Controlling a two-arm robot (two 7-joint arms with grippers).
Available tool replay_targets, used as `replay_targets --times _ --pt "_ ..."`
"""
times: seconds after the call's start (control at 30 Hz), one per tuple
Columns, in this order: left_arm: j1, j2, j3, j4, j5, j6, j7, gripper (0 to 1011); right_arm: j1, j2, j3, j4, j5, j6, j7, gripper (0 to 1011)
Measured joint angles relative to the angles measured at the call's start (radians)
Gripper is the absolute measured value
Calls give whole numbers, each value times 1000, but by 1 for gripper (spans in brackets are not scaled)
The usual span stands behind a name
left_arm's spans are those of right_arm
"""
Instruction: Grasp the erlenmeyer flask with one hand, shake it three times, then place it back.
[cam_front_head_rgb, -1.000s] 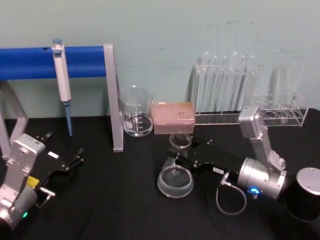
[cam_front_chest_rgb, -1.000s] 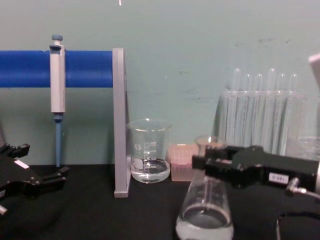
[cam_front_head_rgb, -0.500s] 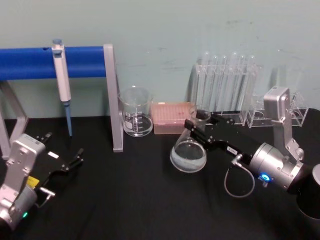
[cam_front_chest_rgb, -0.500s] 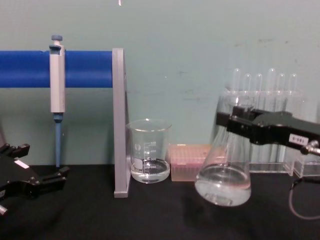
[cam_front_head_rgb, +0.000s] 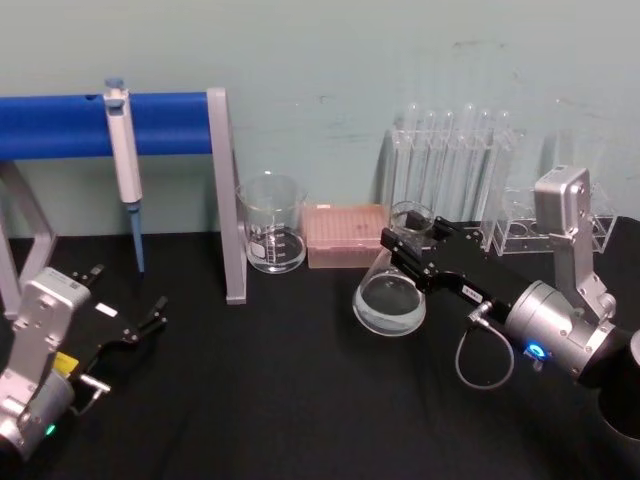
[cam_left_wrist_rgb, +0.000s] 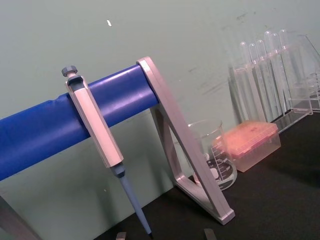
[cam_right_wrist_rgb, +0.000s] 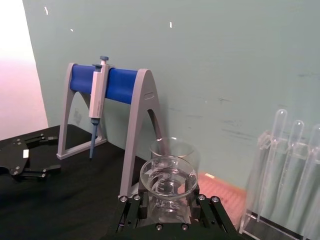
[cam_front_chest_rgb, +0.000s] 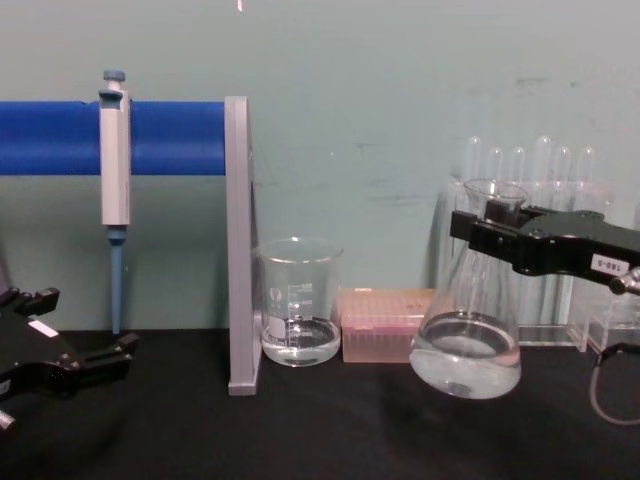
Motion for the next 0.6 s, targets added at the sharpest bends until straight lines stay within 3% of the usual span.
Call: replay_targets --times 0.37,0.6 --pt "0 0 0 0 0 0 0 1001 -11 -11 6 -12 -14 0 3 457" --pt "0 0 0 0 0 0 0 1001 -11 -8 -16 -23 -15 -14 57 457"
